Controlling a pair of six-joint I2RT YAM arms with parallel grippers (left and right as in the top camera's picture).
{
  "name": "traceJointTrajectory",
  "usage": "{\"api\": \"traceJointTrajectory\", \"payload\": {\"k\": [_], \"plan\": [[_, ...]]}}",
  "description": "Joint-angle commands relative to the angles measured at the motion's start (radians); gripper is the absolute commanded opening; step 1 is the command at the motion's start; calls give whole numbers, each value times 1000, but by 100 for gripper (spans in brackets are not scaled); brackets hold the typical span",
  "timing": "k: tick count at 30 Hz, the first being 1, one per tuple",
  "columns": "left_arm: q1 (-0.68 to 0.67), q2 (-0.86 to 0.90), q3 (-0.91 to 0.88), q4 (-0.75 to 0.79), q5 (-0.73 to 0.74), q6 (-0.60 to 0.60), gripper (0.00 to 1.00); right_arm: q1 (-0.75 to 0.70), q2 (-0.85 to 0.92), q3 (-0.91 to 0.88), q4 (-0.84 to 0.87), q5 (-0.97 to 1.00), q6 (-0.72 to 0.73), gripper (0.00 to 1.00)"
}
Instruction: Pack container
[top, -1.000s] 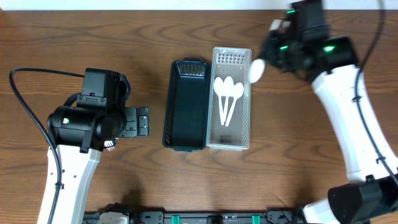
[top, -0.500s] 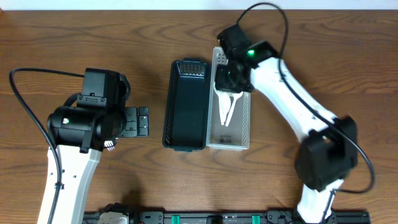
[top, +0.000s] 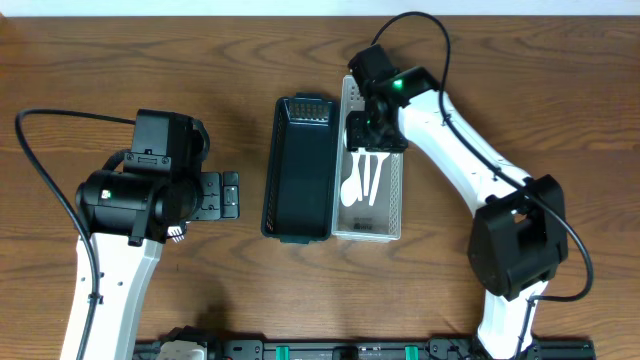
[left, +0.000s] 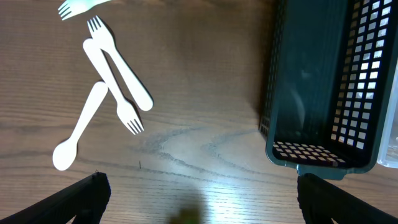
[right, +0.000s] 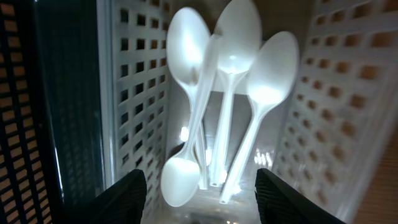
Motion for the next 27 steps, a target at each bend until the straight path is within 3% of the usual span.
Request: {"api": "traceJointTrajectory", "payload": {"k": [1,3,7,12,18,21,27], "plan": [[5,5,12,-3,-16,3,98,-61,-90,66,-15,17,-39,60],[5,5,12,-6,-40,-10,98,-101,-118,93,-33,17,-39,60],[47,-10,12,-45,-241,-209,98,-211,-180,142,-90,17,-54,63],[171,-61,12,-55,-261,-328,98,-370,-224,145,-179,18,-115,64],[249,-74,13,-56,-257,-327,98,-546,-222,143,-314,18,-129,64],[275,-39,37,-45,-180,-255,98,-602,-222,143,-335,18,-150,64],[298,163,344,-104,-67,-106,98,-649,-222,143,-354,18,-196,64]]}}
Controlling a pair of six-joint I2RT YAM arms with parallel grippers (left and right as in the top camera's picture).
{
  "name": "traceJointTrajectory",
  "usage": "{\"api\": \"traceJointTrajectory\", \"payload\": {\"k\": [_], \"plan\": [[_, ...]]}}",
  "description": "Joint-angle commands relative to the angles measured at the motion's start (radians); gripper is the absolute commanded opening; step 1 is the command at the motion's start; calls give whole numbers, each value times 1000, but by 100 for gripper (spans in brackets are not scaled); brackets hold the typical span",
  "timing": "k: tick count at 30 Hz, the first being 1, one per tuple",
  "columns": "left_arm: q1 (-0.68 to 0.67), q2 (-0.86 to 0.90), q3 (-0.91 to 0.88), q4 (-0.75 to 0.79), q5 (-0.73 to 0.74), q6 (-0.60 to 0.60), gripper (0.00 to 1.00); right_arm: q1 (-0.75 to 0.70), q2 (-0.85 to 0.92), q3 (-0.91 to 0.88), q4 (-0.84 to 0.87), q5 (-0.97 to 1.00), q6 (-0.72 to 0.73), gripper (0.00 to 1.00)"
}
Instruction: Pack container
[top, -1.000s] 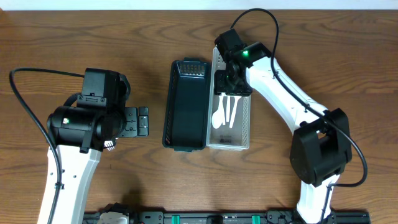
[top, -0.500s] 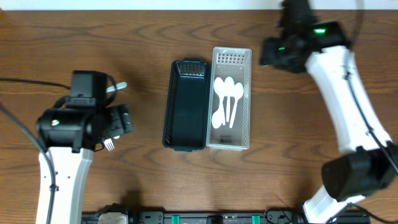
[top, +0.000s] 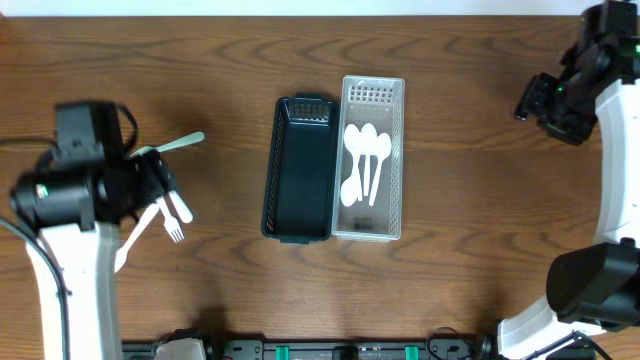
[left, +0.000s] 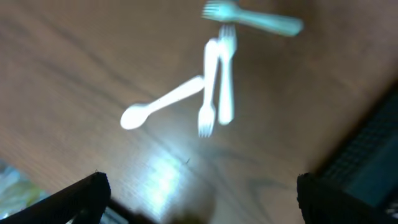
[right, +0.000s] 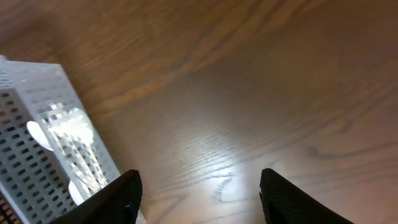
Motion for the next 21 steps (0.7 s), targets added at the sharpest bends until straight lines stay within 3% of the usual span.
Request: {"api": "traceJointTrajectory", "payload": {"k": [1,7,10,12,16,18,21], "plan": [[8,110,202,-33,81,137,98,-6,3,3,-2,2,-63,64],[8,313,447,-148,92,568,98,-3,3,3,-2,2,-88,64],[8,346,447,-134,93,672,98,-3,3,3,-2,2,-108,64],[8,358,447,-113,92,672,98,-3,3,3,-2,2,-130,64],[26,360,442,-48,91,467,98,-3,3,3,-2,2,-140,65],[49,360,442,-11,91,205,98,-3,3,3,2,2,-140,65],[71,362,430,-14,97,-338,98,-3,3,3,12,2,-140,65]]}}
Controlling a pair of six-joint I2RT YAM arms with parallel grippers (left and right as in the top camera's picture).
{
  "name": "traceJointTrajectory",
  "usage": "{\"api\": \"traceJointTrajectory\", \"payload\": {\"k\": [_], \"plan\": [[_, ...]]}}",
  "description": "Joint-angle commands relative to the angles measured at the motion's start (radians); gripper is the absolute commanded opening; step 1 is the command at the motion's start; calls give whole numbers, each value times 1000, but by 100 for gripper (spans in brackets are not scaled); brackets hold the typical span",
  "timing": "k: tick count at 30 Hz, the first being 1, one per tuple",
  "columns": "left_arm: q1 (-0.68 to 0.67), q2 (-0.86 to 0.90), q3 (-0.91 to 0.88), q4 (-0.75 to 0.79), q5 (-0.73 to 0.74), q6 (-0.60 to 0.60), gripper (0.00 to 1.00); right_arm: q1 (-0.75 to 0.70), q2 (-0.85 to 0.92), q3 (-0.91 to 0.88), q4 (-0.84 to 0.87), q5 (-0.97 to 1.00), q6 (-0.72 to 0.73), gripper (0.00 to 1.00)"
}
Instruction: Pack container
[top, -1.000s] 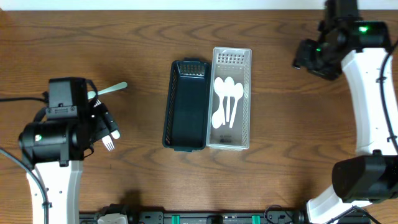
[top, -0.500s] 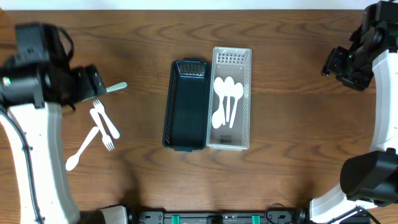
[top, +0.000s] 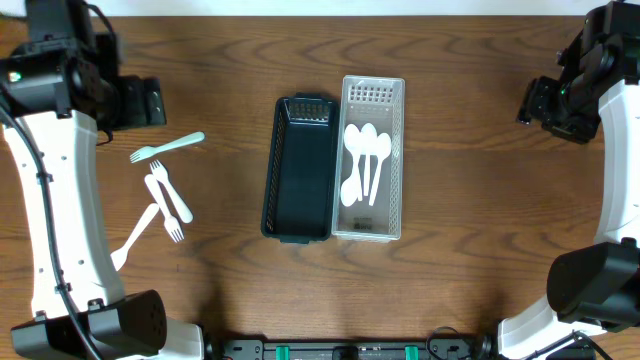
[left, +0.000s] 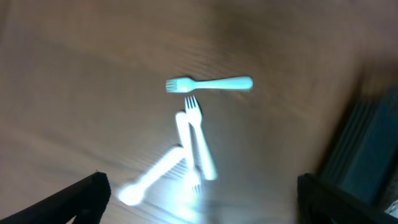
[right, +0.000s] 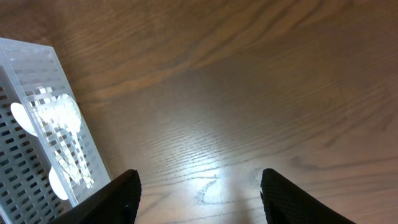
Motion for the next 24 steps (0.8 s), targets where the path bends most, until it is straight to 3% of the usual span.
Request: {"api": "traceJointTrajectory", "payload": {"k": [1,3,5,10,24], "plan": [[23,-5,-14,3,23,-710,98,1,3,3,8,3,-19,65],[18,-2,-42,40,25,-931,98,1,3,3,14,3,-16,65],[18,2,-77,107,19,-1035,98,1,3,3,18,3,-17,66],[48,62,-145,262,19,-1138,98,1,3,3,15,3,-16,66],[103,367,-145,269,26,-1363,99,1,3,3,2,4,2,66]]}}
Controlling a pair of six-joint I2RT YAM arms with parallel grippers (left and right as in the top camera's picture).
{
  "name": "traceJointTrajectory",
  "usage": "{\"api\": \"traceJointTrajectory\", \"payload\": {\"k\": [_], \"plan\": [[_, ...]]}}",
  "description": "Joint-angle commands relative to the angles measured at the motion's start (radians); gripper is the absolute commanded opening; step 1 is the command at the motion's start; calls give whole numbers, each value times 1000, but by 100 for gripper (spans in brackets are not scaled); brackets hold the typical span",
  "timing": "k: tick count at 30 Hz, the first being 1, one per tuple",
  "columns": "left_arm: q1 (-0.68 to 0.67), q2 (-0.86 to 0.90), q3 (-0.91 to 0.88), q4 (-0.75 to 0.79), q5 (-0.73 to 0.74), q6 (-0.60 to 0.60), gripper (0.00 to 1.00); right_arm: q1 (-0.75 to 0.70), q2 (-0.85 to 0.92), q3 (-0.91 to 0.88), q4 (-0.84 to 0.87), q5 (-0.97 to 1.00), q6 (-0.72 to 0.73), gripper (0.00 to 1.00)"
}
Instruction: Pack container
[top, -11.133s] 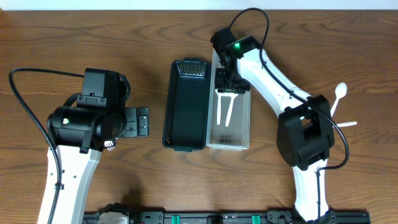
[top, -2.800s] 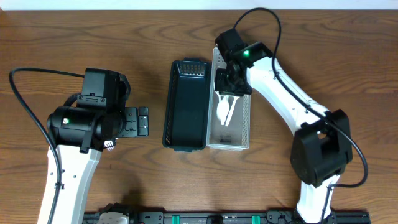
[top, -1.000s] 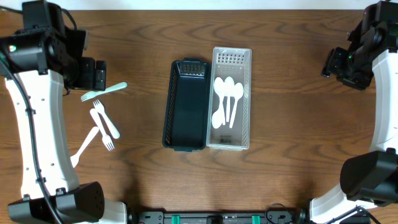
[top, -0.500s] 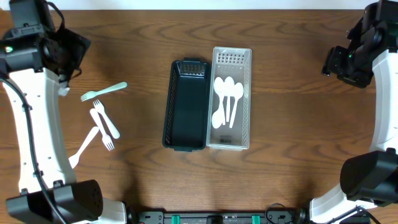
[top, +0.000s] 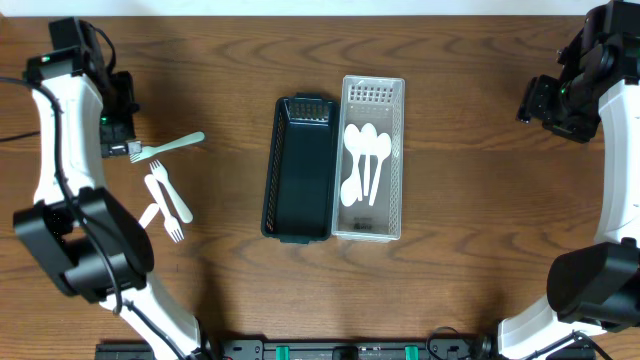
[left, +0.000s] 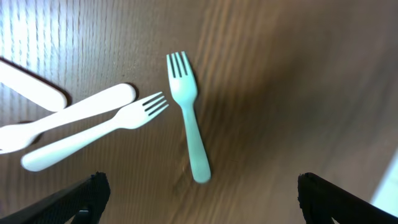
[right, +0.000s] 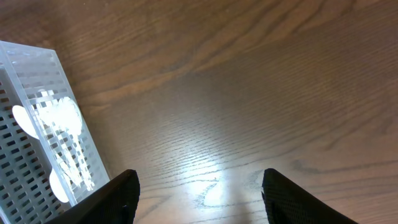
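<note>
A dark green basket (top: 298, 170) stands empty at the table's middle. Touching its right side, a white basket (top: 373, 160) holds several white spoons (top: 362, 165). At the left lie a mint fork (top: 168, 146), two white forks (top: 168, 198) and a white utensil partly under my left arm. My left gripper (top: 118, 128) hangs open just left of the mint fork (left: 188, 124), which lies between its fingers (left: 87, 194) in the wrist view. My right gripper (top: 543, 103) is open over bare wood at the far right, its fingers (right: 115, 198) empty.
The white basket's corner (right: 37, 124) shows at the left of the right wrist view. A rail (top: 340, 351) runs along the table's front edge. Bare wood lies between the forks and the green basket.
My left gripper has come down and turned from the far left corner to just beside the mint fork's tines. The right arm and the cutlery have not moved.
My right gripper was open in the white basket over the spoons; my left was near the green basket. Then the right stood at the far right and the left over the loose forks. The left went to the back left and now sits by the mint fork.
</note>
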Motion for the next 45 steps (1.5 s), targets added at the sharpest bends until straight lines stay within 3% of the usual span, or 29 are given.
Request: {"api": "traceJointTrajectory", "payload": {"k": [1,13,45], "plan": [[3,54,-2,-2,-5,-76,99,1,3,3,-4,3,6,67],[29,183,-2,46,-8,-85,99,1,3,3,-29,3,25,67],[31,299,-2,121,-89,-86,99,1,3,3,-69,3,47,67]]}}
